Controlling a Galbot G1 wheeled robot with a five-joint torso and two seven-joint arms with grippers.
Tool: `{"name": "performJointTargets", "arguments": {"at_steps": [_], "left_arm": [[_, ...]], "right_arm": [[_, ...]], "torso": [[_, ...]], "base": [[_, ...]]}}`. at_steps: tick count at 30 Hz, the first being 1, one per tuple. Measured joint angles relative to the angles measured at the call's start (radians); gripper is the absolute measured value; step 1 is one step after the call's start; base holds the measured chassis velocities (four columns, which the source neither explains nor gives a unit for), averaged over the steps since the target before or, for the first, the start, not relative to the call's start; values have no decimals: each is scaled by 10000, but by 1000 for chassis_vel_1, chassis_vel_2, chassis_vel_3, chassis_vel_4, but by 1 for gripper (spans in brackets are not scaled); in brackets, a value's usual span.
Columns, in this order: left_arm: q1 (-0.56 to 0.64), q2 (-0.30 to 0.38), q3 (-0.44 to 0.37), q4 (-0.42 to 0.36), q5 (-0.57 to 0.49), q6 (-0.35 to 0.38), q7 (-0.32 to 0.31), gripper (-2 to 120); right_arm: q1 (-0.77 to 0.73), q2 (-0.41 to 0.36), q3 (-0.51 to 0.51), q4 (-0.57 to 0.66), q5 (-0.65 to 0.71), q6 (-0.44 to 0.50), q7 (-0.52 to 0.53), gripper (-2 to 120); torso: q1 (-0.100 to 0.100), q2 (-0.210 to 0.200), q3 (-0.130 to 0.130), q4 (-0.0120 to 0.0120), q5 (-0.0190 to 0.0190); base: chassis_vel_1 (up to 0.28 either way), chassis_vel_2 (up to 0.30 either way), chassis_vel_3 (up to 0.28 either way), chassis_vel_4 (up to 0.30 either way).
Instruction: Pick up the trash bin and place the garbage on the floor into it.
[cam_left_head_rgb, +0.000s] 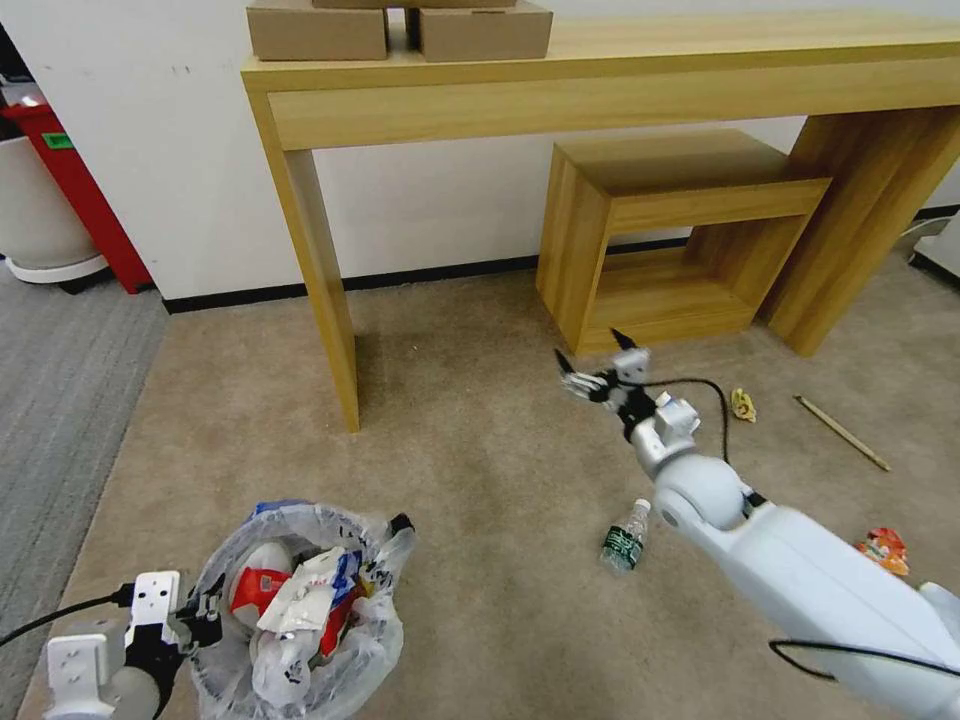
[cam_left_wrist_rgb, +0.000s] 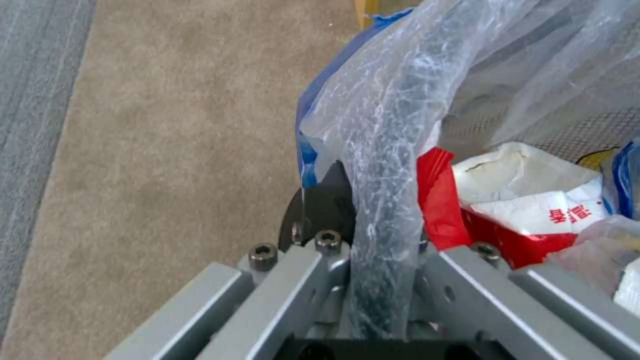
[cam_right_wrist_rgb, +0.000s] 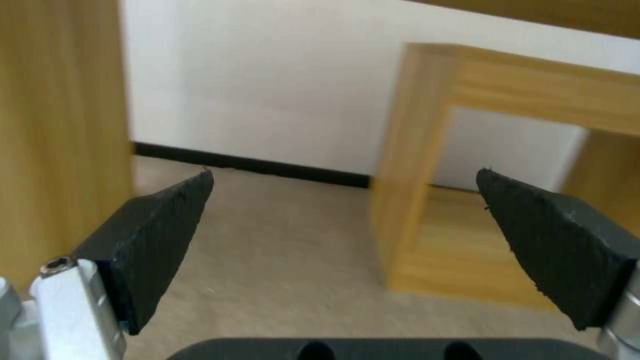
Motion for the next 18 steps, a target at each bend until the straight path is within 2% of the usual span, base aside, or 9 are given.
{"name": "performJointTargets", "arguments": {"at_steps": [1, 4, 5, 8, 10, 12, 14, 16, 18], "left_arm": [[0, 0, 0, 0, 0, 0, 0, 0], [-28, -35, 90, 63, 165, -24, 135, 0], [-28, -35, 90, 63, 165, -24, 135, 0], [-209, -55, 322, 83, 196, -59, 152, 0], [-274, -50, 370, 83, 189, -71, 152, 0], [-409, -44, 427, 79, 178, -72, 149, 0], [-436, -44, 429, 83, 195, -72, 156, 0], [-500, -164, 485, 132, 409, -72, 249, 0], [-516, -203, 529, 167, 509, -72, 290, 0]], "right_arm": [[0, 0, 0, 0, 0, 0, 0, 100], [-1222, 148, 1324, 43, -464, 296, -26, 100], [-1222, 148, 1324, 43, -464, 296, -26, 100], [-2368, 305, 2567, 341, -761, 491, -59, 100], [-2692, 374, 2907, 438, -862, 553, -67, 100], [-3633, 648, 3863, 665, -1229, 756, -106, 100], [-3883, 745, 4125, 749, -1338, 799, -114, 100], [-4777, 1216, 5045, 1119, -1796, 967, -206, 100], [-4959, 1328, 5210, 1200, -1902, 1015, -224, 100]], "torso": [[0, 0, 0, 0, 0], [0, 0, 0, 2, -2], [0, 0, 0, 2, -2], [0, 1, -1, 3, -4], [0, 0, -1, 2, -5], [-1, 0, 0, -1, -3], [-1, 0, 0, -1, -3], [-1, 0, -1, 0, -3], [-1, 0, -1, 1, -5]], "base": [[0, 0, 0, 0], [0, 0, 0, 0], [0, 0, 0, 0], [0, 0, 0, 0], [0, 0, 0, 0], [0, 0, 0, 0], [0, 0, 0, 0], [0, 0, 0, 0], [0, 0, 0, 0]]}}
